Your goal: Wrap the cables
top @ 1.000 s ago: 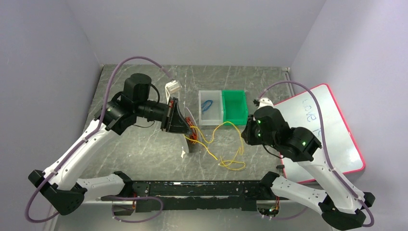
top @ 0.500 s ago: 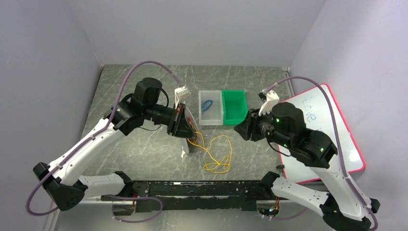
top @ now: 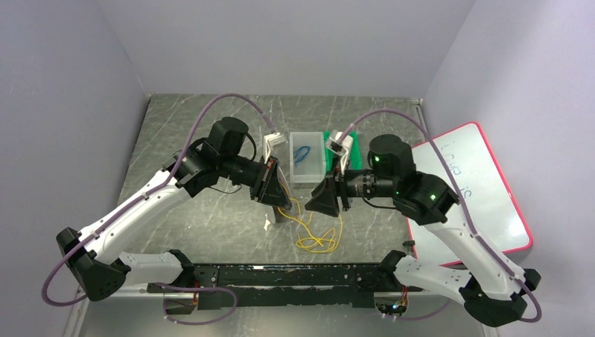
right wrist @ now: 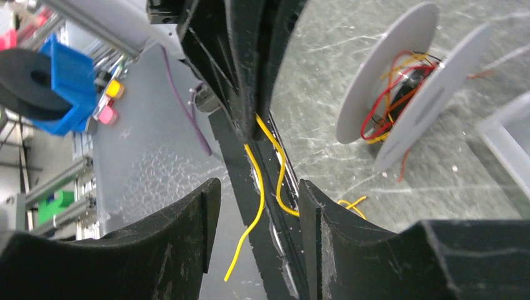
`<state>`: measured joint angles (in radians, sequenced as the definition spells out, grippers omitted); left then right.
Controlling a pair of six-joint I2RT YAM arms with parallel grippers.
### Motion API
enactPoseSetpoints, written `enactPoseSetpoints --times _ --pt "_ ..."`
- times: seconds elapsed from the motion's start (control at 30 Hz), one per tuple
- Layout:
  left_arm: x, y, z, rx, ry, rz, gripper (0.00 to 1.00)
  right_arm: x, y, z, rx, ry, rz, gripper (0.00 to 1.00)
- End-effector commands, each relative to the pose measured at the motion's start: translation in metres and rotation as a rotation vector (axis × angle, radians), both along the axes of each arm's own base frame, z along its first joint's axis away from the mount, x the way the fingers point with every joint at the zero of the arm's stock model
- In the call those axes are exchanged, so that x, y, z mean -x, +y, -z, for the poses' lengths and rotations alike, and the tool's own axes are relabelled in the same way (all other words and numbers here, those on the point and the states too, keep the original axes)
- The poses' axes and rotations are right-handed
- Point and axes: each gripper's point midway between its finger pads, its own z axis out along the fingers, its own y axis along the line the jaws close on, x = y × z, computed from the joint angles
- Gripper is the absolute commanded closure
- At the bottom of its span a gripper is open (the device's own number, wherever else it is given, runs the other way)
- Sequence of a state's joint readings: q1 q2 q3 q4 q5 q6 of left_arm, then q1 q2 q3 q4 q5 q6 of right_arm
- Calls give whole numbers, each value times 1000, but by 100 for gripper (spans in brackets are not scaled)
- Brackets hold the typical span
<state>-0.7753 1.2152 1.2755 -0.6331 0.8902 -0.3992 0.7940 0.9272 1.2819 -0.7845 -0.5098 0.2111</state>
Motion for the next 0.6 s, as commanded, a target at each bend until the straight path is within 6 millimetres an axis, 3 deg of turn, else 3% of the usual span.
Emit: enactPoseSetpoints --times 0.0,0.27,0.4,0.57 --pt "3 -1 -4 -1 -20 17 93 11 20 -2 -46 -78 -214 48" --pt "8 -1 -7 13 -23 35 93 11 36 36 -16 -6 -310 53" --pt "9 0 -6 12 -52 52 93 15 40 42 -40 8 -345 53" --pt "10 -1 -6 20 -60 64 93 14 43 53 -30 25 -354 61"
